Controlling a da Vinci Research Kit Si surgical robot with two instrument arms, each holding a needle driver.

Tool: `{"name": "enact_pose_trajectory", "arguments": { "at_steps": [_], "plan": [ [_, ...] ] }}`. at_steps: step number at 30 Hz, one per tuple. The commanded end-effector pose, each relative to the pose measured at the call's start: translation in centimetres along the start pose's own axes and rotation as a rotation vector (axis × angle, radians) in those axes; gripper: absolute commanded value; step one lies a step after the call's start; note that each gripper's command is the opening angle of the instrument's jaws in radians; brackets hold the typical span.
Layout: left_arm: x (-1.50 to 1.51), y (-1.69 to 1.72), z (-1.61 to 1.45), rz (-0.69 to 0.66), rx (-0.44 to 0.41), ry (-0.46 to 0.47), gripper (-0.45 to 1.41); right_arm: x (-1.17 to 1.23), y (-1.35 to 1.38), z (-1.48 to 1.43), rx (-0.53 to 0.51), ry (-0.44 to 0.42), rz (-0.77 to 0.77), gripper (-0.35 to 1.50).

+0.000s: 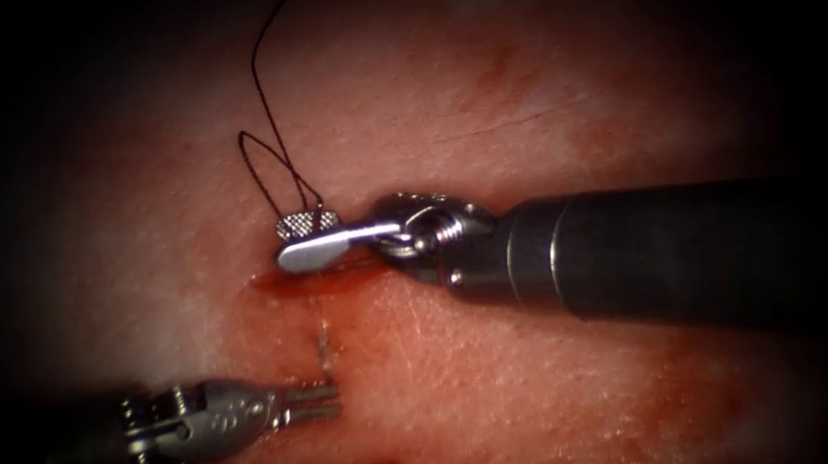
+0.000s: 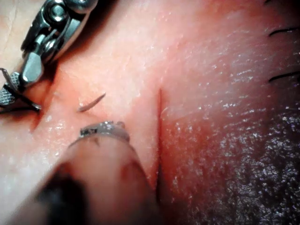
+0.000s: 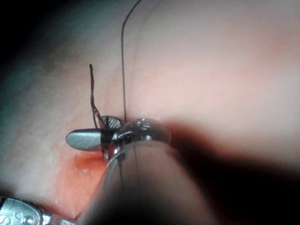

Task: Wound Closure
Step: Push needle through skin below incision with right hand

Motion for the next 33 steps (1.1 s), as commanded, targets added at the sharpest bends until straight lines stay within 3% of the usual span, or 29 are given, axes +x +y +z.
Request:
{"name": "enact_pose_trajectory", "arguments": {
  "at_steps": [1, 5, 20, 22, 23, 25, 26, 30, 33],
  "plan": [
    [0.01, 0.0, 0.07, 0.001, -0.001, 0.001, -0.25, 0.07, 0.1, 0.04, -0.03, -0.009, -0.05, 1.08],
    [0.01, 0.0, 0.08, 0.001, 0.0, 0.001, -0.25, 0.09, 0.1, 0.07, -0.071, -0.063, -0.112, 1.11],
    [-0.01, 0.03, 0.04, 0.002, 0.001, 0.0, -0.25, 0.1, 0.13, 0.28, -0.08, -0.068, -0.107, 1.09],
    [-0.01, 0.03, 0.04, 0.001, 0.001, 0.0, -0.25, 0.08, 0.14, 0.3, -0.083, -0.069, -0.098, 1.03],
    [-0.01, 0.03, 0.04, 0.001, 0.001, 0.0, -0.25, 0.07, 0.14, 0.3, -0.083, -0.069, -0.087, 0.91],
    [-0.01, 0.03, 0.04, 0.001, 0.001, 0.0, -0.25, 0.04, 0.15, 0.3, -0.086, -0.073, -0.049, -0.03],
    [-0.01, 0.03, 0.04, 0.001, 0.001, 0.0, -0.25, 0.02, 0.15, 0.3, -0.093, -0.083, 0.002, -0.35],
    [0.0, 0.02, 0.04, 0.001, 0.0, 0.0, -0.25, -0.02, 0.17, 0.31, -0.091, -0.137, 0.227, -0.35],
    [0.0, 0.01, 0.04, 0.0, -0.001, 0.0, -0.27, -0.11, 0.15, 0.31, -0.086, -0.25, 0.306, -0.35]
  ]
}}
